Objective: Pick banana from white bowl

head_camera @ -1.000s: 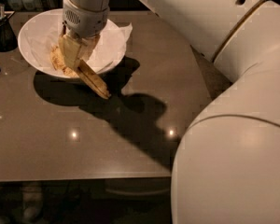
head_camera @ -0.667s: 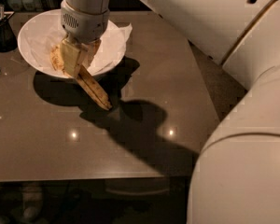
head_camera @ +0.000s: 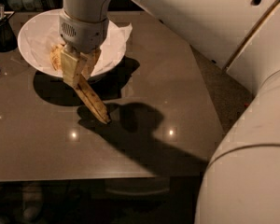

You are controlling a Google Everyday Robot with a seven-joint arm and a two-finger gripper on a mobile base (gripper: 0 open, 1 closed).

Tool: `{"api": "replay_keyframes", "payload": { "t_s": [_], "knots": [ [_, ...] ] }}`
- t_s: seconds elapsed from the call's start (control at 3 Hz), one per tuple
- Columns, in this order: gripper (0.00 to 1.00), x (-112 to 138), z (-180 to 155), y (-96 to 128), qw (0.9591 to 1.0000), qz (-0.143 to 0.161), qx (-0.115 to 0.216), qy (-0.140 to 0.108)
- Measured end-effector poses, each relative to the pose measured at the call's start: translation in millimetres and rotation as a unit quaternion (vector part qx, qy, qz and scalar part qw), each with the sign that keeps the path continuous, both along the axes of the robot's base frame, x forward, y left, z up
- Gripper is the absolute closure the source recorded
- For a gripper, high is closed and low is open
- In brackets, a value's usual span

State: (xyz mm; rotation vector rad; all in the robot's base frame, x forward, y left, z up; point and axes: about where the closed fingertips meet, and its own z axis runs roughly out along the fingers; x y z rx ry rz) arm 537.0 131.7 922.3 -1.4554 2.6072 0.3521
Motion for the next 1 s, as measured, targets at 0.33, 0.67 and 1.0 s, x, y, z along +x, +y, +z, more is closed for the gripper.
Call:
{"api": "replay_keyframes", "payload": {
  "t_s": [0.33,0.67,1.0],
  "knots": [
    [1.00,-0.2,0.0,0.0,1.0000,0.000,0.000,0.000],
    [1.00,-40.0,-0.8,2.6,0.9985,0.041,-0.018,0.031],
    [1.00,-40.0,-0.8,2.6,0.9985,0.041,-0.018,0.031]
  ]
}}
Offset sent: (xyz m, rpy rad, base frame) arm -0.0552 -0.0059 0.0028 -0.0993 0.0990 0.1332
